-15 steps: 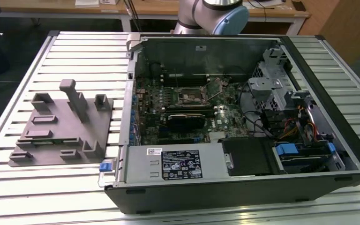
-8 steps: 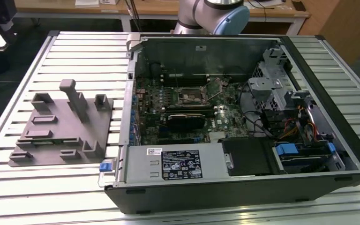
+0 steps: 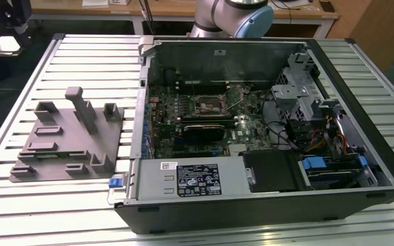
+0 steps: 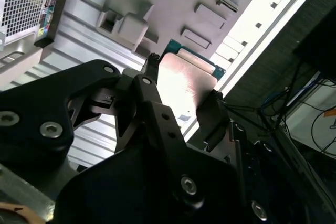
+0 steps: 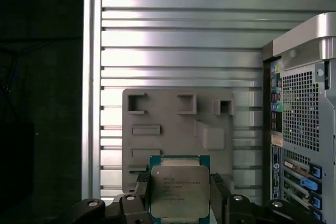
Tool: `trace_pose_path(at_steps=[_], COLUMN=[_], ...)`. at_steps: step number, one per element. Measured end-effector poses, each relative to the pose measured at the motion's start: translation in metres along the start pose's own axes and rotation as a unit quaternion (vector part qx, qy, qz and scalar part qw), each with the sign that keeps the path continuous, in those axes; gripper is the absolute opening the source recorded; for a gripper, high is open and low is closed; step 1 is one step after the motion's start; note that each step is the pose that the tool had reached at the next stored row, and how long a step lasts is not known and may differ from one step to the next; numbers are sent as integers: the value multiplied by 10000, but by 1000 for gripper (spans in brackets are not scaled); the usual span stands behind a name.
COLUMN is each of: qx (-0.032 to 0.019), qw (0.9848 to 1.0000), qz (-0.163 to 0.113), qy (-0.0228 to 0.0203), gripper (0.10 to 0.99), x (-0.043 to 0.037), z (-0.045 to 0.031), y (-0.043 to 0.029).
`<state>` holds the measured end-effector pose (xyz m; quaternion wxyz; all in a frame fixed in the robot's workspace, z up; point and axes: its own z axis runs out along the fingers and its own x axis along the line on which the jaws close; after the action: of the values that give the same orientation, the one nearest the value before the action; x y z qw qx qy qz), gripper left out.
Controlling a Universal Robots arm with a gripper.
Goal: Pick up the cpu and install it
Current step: 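Pick up the cpu and move it towards the insertion slot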
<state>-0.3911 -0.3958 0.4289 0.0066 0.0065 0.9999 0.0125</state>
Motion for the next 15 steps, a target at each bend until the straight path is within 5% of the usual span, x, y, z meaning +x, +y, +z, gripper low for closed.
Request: trace_pose_path(at_steps=[15], qx=[-8], qw=[10000], qz=[0], qy=[17], gripper=[541], x=[-420], z=[6], y=[5])
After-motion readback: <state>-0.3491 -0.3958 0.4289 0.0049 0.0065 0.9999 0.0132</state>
